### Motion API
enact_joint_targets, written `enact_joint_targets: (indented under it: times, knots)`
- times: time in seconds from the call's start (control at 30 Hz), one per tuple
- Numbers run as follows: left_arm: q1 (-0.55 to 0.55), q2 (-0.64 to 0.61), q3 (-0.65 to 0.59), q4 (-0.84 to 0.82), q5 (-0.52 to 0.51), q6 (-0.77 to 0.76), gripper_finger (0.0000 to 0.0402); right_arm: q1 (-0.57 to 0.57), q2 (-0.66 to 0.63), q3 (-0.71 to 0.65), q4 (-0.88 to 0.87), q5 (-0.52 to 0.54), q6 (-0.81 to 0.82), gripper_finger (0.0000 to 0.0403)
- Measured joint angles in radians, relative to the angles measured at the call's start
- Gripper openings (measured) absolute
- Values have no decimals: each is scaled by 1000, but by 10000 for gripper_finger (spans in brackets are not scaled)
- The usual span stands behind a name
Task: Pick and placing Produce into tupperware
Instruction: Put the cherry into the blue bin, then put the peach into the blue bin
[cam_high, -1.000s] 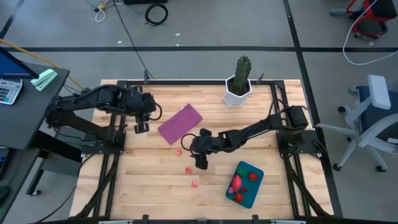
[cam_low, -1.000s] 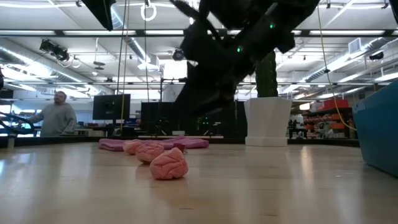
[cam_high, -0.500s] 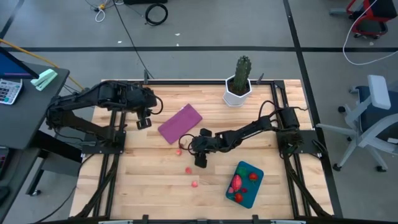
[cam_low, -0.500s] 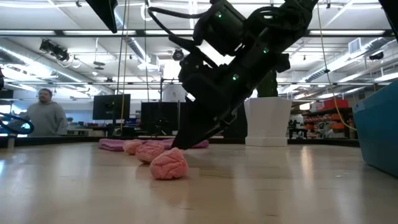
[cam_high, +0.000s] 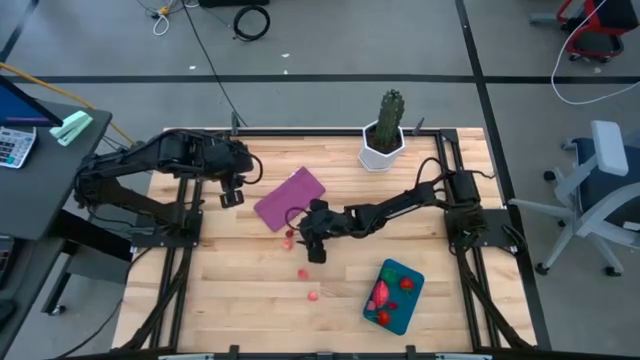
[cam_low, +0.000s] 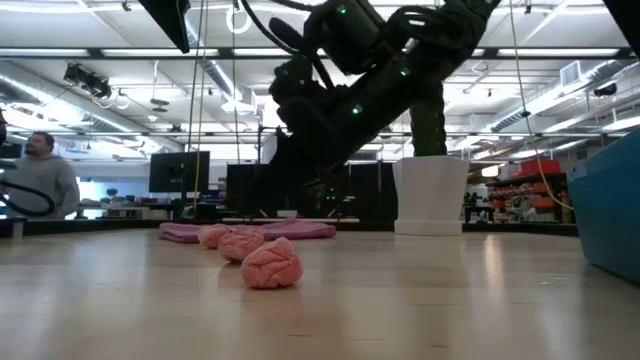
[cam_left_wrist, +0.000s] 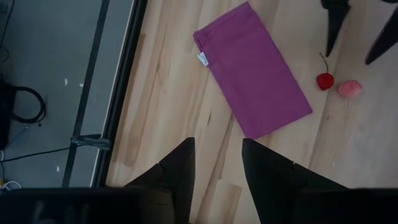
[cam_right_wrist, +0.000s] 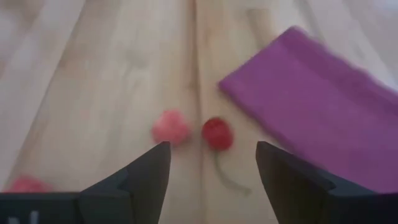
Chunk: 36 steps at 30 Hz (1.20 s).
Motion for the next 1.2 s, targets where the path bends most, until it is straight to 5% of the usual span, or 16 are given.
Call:
enact_joint_targets:
  times: [1.2]
  knots:
    - [0,0,0,-4,0,-33,129,-48,-1,50,-214,-113,106,241]
